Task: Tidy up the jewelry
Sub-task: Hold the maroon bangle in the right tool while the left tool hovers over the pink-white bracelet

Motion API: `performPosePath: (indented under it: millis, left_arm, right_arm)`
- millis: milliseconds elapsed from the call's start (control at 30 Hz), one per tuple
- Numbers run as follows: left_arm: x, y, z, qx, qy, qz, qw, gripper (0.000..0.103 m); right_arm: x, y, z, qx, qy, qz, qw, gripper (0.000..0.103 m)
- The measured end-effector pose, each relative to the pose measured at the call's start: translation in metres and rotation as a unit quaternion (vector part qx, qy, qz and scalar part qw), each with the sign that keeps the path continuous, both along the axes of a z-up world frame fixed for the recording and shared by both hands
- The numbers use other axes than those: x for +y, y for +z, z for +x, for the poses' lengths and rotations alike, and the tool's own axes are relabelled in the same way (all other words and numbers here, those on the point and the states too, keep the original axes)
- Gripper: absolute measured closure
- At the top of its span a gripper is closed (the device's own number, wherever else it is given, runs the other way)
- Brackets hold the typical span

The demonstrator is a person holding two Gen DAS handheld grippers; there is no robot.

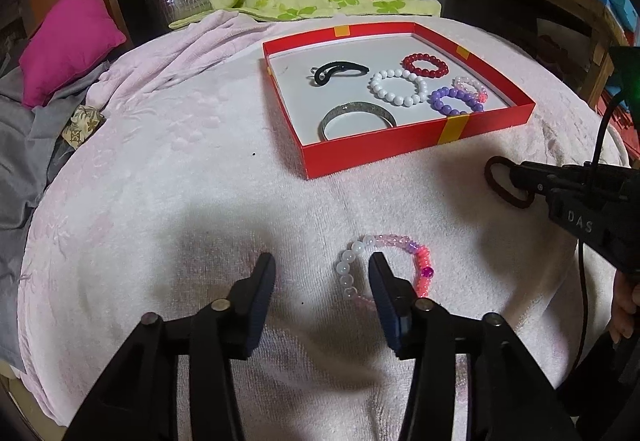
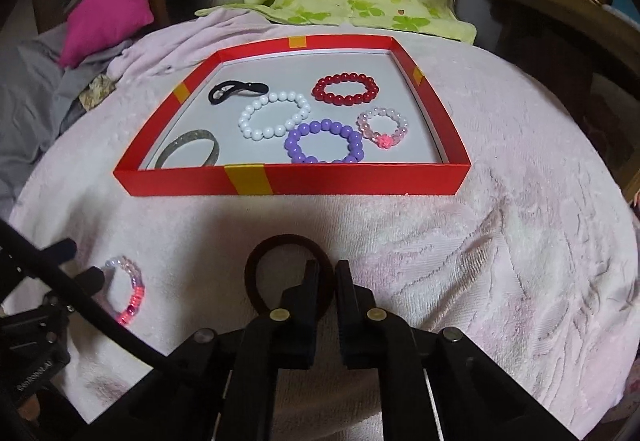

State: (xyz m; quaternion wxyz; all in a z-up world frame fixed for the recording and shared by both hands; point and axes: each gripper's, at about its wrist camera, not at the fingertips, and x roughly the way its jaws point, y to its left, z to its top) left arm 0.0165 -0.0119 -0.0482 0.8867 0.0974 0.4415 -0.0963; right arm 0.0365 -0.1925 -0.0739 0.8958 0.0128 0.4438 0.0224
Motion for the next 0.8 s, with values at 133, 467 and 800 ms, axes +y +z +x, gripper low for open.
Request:
performPosePath:
  millis: [133, 467, 800]
  left_arm:
    - [0.001, 0.004, -0.002, -0.003, -0.002, -0.008, 1.0, 0.046]
    - [0.011, 0.006, -0.006, 0.007, -0.021, -0.038, 0.999, 0.035]
    - [0.017, 0.0, -0.009, 0.016, -0.039, -0.059, 0.9974, 0.036]
  right_arm:
    - [0.0, -0.001, 0.0, 0.003, 0.001, -0.003, 1.0, 0.095]
    - [-0.005, -0.001, 0.0, 0.01, -0.004, 0.017, 1.0, 0.095]
    - [-0.007, 0.0, 0.0, 0.014, -0.013, 0.03, 0.999, 0.095]
